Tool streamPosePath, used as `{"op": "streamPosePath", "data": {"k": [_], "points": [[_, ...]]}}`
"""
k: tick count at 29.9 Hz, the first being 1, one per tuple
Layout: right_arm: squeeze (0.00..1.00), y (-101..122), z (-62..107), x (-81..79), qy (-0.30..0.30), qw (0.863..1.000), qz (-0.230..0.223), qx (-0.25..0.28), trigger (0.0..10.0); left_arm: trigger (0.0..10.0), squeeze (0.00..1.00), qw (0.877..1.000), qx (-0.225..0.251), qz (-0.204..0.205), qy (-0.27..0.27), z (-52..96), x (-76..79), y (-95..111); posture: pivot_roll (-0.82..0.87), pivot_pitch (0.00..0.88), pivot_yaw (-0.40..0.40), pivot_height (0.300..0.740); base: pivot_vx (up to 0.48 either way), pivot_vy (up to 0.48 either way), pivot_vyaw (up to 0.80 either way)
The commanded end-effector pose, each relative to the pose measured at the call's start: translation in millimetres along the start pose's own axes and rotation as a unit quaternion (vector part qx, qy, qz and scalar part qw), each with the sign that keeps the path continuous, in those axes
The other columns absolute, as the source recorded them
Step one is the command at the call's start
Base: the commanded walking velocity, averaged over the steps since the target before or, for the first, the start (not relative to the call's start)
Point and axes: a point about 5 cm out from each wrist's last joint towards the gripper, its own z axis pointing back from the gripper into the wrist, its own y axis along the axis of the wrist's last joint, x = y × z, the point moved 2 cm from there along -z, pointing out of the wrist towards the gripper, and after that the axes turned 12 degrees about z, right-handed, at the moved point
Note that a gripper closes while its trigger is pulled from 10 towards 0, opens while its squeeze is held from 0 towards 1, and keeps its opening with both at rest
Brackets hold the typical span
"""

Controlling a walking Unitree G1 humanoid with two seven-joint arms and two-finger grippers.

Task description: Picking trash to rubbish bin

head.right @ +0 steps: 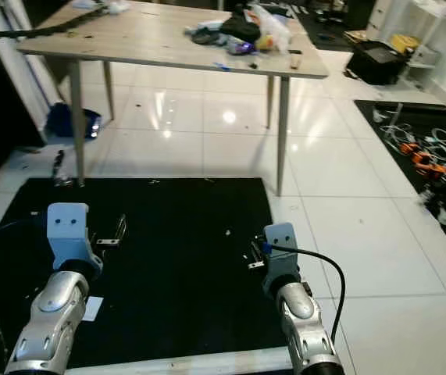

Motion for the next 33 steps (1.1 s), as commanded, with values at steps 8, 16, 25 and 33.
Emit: {"op": "streamPosePath", "data": {"k": [8, 16, 25, 33], "points": [[0.0, -4.5, 3.2, 2.4, -0.007, 1.0, 0.003, -0.008, 10.0, 10.0, 0.0, 1.0, -0.01, 0.003, -0.002, 2.4, 2.0, -4.5, 0.0, 0.101, -0.104, 0.74, 0.0, 0.0, 0.8], [0.0, -4.0, 3.2, 2.8, -0.012, 1.0, -0.014, -0.004, 10.0, 10.0, 0.0, 1.0, -0.009, 0.003, -0.004, 2.3, 1.6, -3.9, 0.0, 0.095, -0.102, 0.74, 0.0, 0.0, 0.39], [0.0, -4.0, 4.0, 1.7, -0.011, 0.999, -0.038, -0.002, 10.0, 10.0, 0.0, 1.0, -0.01, 0.003, -0.01, 2.6, 3.8, -4.2, 0.0, 0.085, -0.099, 0.74, 0.0, 0.0, -0.09], [0.0, -6.6, 5.0, 3.3, -0.016, 0.999, -0.036, -0.009, 10.0, 10.0, 0.0, 1.0, -0.01, 0.002, -0.012, 2.5, 4.0, -4.2, 0.0, 0.088, -0.098, 0.74, 0.0, 0.0, -0.7]]}}
